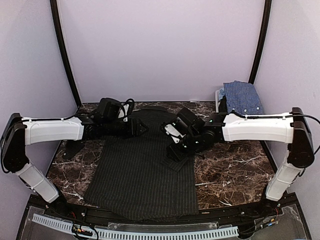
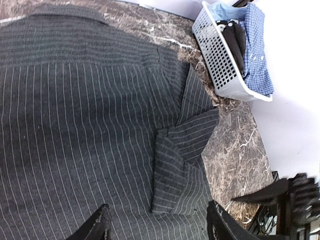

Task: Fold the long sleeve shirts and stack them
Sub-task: Place the sleeve at the center of the board, then pick up the sleeve from the center of the board.

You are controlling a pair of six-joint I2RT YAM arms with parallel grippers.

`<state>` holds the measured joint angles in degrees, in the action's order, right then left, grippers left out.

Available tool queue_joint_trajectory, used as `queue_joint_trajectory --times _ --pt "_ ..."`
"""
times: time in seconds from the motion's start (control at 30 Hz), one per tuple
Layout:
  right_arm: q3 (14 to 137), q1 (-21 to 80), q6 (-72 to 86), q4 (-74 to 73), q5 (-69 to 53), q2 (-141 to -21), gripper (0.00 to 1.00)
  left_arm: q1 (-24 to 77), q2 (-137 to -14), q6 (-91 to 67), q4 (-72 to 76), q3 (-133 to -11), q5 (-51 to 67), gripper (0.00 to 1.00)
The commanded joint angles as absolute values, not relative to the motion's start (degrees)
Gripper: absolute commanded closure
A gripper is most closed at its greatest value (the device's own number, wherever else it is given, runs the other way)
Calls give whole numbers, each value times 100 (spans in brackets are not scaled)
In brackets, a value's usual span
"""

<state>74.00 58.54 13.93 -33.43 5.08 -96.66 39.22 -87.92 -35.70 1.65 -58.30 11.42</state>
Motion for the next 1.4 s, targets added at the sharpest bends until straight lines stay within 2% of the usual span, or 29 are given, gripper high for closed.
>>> queue_joint_trajectory --times 0.0,0.13,0.37,0.5,0.7,0.9,1.2,1.37 --pt "7193 5750 1802 -3078 1532 -9229 46 3915 -8696 -3677 192 -5612 1294 36" --pt "6788 5425 2258 -2966 1753 -8762 43 4092 -8821 -3186 231 -5635 1566 36" --pt "5832 4657 3073 -2519 1613 -7920 40 4908 -9377 -2782 -505 -6274 949 36" --pt "5518 4513 3330 -2267 1684 -7601 38 5464 -10221 -2761 -1118 -7078 227 36" --pt "5260 4370 3418 -2078 1739 -7249 36 6114 -11602 -2679 -2241 -8914 -1016 36" --pt "5255 4334 3285 -2115 1762 -7121 35 6466 -12559 -2627 -3092 -10116 -1676 36" --pt "5169 4324 3288 -2013 1583 -7088 35 6591 -13126 -2448 -3265 -10476 -1976 37" --pt "5177 4324 3297 -2003 1483 -7155 35 6590 -13286 -2441 -3322 -10646 -2105 41"
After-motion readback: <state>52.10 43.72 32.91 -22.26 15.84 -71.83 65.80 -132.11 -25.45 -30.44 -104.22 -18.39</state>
